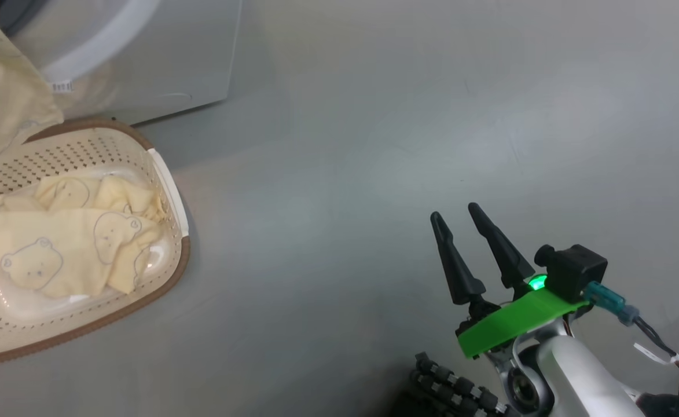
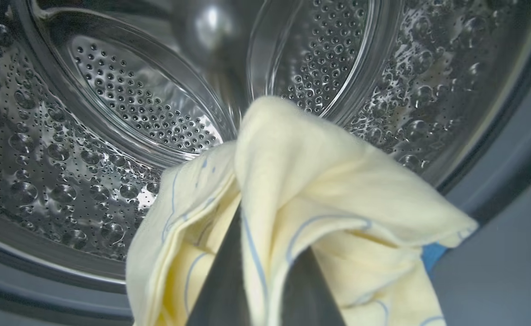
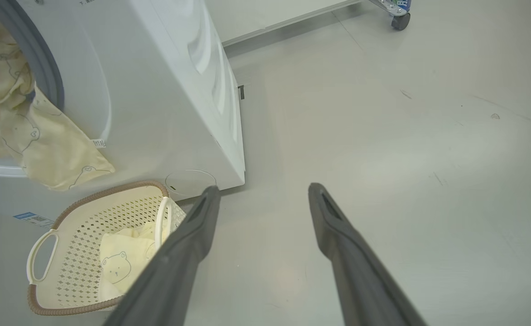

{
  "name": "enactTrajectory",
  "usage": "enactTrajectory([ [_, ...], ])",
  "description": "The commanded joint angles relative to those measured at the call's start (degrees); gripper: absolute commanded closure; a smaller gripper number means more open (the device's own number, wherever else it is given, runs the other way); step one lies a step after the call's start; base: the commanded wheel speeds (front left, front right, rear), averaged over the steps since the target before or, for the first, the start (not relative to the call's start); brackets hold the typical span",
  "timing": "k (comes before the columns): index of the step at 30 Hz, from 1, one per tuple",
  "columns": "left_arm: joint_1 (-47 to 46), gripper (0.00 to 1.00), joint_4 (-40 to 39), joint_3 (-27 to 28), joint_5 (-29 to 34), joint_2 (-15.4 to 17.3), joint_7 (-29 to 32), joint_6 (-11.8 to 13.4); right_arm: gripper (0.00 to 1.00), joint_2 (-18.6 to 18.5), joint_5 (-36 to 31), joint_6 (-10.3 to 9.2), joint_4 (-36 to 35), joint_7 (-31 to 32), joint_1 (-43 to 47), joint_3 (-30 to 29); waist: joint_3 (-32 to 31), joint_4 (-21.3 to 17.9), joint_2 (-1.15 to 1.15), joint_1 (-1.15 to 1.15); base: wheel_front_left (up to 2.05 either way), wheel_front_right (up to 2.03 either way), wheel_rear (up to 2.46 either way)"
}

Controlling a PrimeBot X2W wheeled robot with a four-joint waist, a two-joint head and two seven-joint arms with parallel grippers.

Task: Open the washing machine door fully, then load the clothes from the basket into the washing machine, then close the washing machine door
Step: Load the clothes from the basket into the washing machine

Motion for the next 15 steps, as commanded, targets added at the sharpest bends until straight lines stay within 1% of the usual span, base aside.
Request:
enactTrajectory([
  [1,-3.70,1.00,-1.05,0.86,0.38,3.57,-1.09,0.51,0.00,-0.15,-0.44,-0.16,-1.55,-0.37,-0.64,0.80,1.10,0.20,0.00,-0.01,0.00,0.00,0.00],
  [6,-8.19,1.00,1.32,0.41,0.80,4.11,-3.18,1.47,0.00,-0.15,-0.62,-0.16,-1.75,-0.37,-0.56,0.78,2.68,0.59,0.00,-0.01,0.00,0.00,0.00],
  [9,-10.63,1.00,1.14,0.15,1.04,4.31,-4.42,2.04,0.00,-0.15,-0.45,-0.16,-2.00,-0.37,-0.76,0.87,3.63,0.65,0.00,-0.01,0.00,0.00,0.00],
  [12,-12.39,1.00,-0.36,-0.03,1.24,4.30,-5.00,2.71,0.00,-0.15,-0.23,-0.16,-2.26,-0.37,-1.06,0.82,4.52,0.63,0.00,-0.01,0.00,0.00,0.00],
  [15,-13.02,1.00,-4.89,0.01,1.43,4.20,-5.10,3.57,0.00,-0.15,-0.03,-0.16,-2.48,-0.37,-1.37,0.77,5.29,0.54,0.00,-0.01,0.00,0.00,0.00],
])
